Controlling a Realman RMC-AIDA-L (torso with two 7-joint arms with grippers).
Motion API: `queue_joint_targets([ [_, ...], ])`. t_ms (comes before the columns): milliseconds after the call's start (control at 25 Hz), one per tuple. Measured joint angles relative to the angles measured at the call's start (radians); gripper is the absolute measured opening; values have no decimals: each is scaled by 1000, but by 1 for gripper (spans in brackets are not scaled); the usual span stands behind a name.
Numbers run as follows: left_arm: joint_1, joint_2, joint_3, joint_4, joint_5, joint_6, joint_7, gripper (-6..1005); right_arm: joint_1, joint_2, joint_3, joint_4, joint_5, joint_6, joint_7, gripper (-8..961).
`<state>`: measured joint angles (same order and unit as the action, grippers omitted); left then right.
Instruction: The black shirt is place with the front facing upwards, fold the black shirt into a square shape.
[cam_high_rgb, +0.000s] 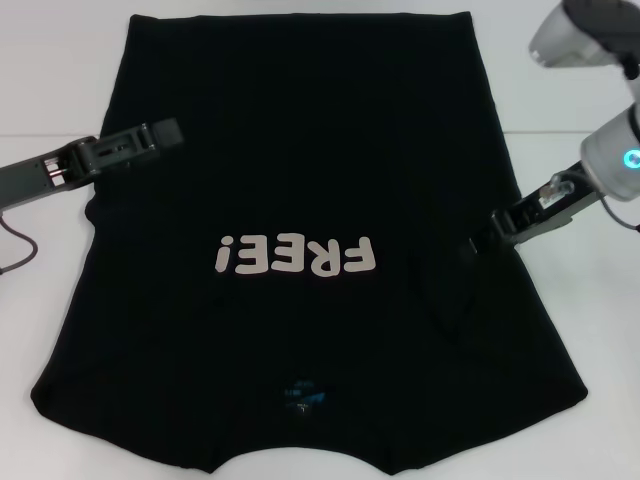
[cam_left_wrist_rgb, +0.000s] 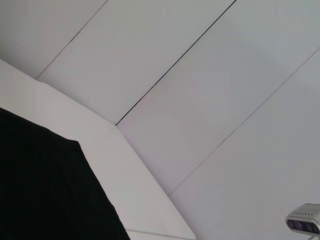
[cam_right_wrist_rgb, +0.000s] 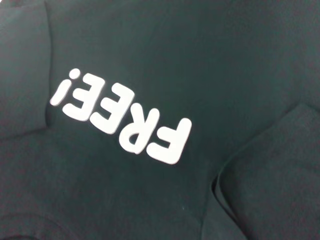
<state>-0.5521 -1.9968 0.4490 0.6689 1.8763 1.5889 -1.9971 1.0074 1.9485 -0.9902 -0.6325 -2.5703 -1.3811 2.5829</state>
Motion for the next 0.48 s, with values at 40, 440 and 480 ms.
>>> queue_joint_targets([
  [40,0,1,-1,0,-3,3,-1,844,-4,-2,18,-1,7,1,-8,236],
  [440,63,107,39,13,153,131,-210,843,-98,-74,262,1,262,-37,-110,541],
  [480,74,115,35,18,176,151,-243,842,-103,-78,266,0,267,-37,-107,593],
])
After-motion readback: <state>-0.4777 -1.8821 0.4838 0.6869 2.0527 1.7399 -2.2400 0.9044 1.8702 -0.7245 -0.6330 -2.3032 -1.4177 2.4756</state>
